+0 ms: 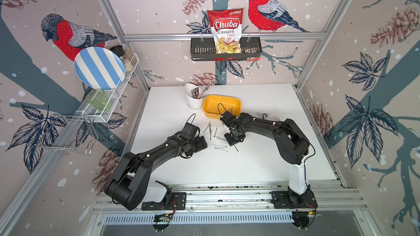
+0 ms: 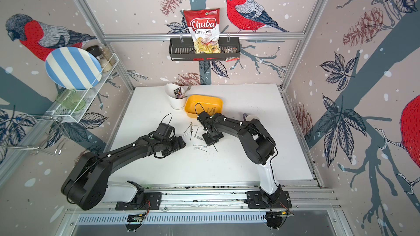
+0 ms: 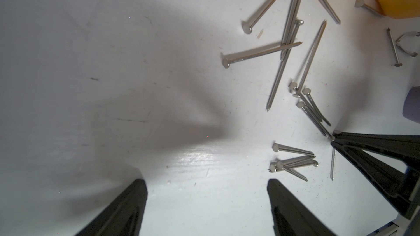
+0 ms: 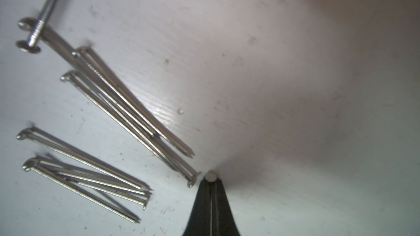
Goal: Put the nails on the desktop into the storage box
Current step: Pick up the nail from the center of the board, then place the nail in the storage box.
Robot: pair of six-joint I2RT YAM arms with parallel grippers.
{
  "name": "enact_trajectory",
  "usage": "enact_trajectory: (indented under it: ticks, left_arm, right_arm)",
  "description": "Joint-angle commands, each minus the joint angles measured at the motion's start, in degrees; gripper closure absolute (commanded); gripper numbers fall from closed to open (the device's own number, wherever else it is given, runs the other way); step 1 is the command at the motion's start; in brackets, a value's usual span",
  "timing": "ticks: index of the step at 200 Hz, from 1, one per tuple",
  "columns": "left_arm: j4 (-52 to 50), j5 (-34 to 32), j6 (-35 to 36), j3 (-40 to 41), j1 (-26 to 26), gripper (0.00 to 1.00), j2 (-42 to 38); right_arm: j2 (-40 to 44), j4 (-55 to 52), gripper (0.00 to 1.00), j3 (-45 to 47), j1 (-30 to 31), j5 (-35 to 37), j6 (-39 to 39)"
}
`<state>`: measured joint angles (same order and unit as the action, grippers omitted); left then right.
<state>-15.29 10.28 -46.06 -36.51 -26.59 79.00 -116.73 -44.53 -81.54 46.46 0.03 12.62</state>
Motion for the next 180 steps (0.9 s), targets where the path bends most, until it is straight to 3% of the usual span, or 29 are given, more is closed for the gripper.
enact_trajectory:
  ticks: [1, 52, 109, 180]
  left_arm:
    - [-0.4, -0.8, 1.4, -0.5, 0.1, 0.14, 0.4]
    - [0.1, -0.6, 1.4, -0.4, 0.2, 0.14, 0.5]
    - [-0.6, -1.2, 1.0, 0.3, 0.1, 0.14, -1.8]
    - [-3.5, -1.9, 2.2, -0.2, 1.3, 0.14, -3.7]
  right_arm:
    - [-1.2, -2.6, 0.98, -0.7, -0.1, 2.1, -1.0]
    - [2.1, -4.5, 1.00, -4.8, -1.5, 1.9, -0.3]
    - [5.5, -5.4, 1.00, -14.6, -6.8, -4.7, 2.3]
    - [-2.1, 3.5, 1.00, -30.2, -18.1, -12.6, 12.4]
